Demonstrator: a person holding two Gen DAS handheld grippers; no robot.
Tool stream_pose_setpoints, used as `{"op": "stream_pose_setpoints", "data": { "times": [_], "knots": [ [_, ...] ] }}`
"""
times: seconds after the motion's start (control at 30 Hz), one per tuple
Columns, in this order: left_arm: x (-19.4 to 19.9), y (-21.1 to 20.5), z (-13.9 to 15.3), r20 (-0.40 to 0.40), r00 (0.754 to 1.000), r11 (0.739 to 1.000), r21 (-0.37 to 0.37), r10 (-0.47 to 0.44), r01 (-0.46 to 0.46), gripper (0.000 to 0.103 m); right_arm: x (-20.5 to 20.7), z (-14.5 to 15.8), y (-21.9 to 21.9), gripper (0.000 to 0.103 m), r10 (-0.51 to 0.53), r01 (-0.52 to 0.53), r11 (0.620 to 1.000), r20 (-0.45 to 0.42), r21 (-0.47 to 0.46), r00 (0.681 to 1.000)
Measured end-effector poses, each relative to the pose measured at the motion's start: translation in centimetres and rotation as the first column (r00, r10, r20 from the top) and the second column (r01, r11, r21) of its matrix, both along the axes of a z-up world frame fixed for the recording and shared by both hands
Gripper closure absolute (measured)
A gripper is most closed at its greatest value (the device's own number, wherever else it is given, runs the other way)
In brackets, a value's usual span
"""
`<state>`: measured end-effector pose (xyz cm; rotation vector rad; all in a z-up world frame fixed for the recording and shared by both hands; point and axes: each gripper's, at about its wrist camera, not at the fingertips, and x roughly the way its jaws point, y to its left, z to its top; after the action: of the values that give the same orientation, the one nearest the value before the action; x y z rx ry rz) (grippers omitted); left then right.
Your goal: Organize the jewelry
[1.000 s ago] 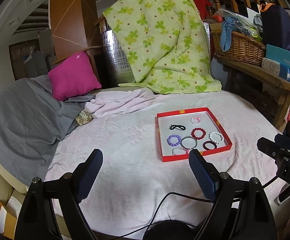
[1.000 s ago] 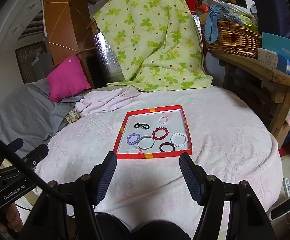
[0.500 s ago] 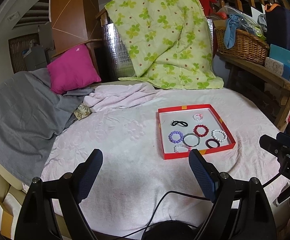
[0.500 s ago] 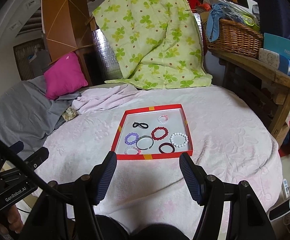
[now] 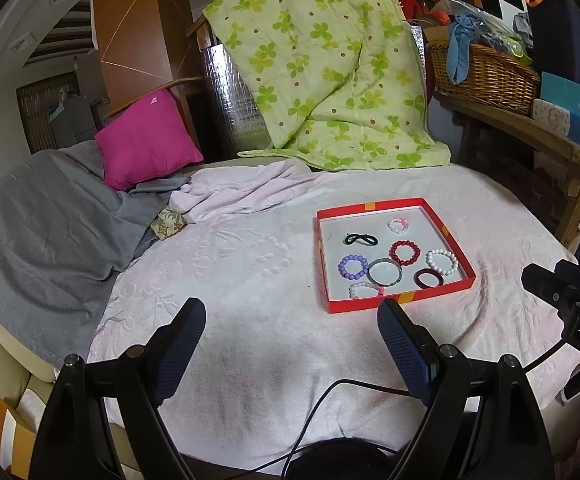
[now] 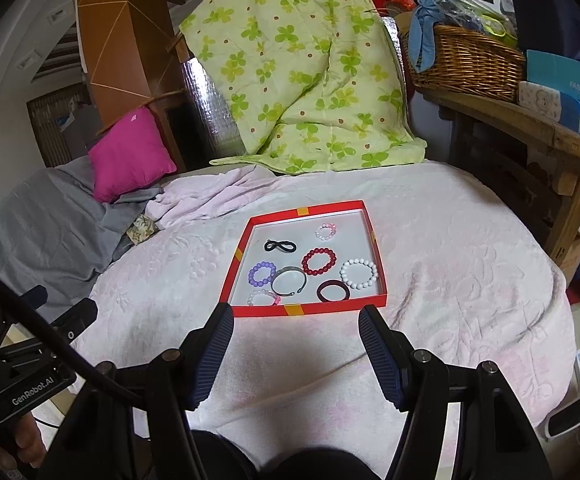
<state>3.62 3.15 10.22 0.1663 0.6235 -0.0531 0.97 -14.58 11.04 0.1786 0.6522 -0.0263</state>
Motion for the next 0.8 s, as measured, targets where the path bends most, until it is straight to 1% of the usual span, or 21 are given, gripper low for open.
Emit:
{"op": "stream_pose_setpoints", "data": {
  "times": [0.37,0.8],
  "knots": [
    [0.3,-1.1,-0.2,-0.008,1.0,1.0,0.019,-0.019,0.019,0.015,0.1,-0.2,-1.4,0.034,-0.023,0.023,0.999,0.001,0.022,1.0],
    [1.1,-0.7,-0.6,-0.022,1.0,1.0,0.002,-0.015,0.015,0.015,1.1,-0.5,-0.2,0.034,-0.005,0.005,1.0,-0.014,-0.003,1.0]
  ]
}}
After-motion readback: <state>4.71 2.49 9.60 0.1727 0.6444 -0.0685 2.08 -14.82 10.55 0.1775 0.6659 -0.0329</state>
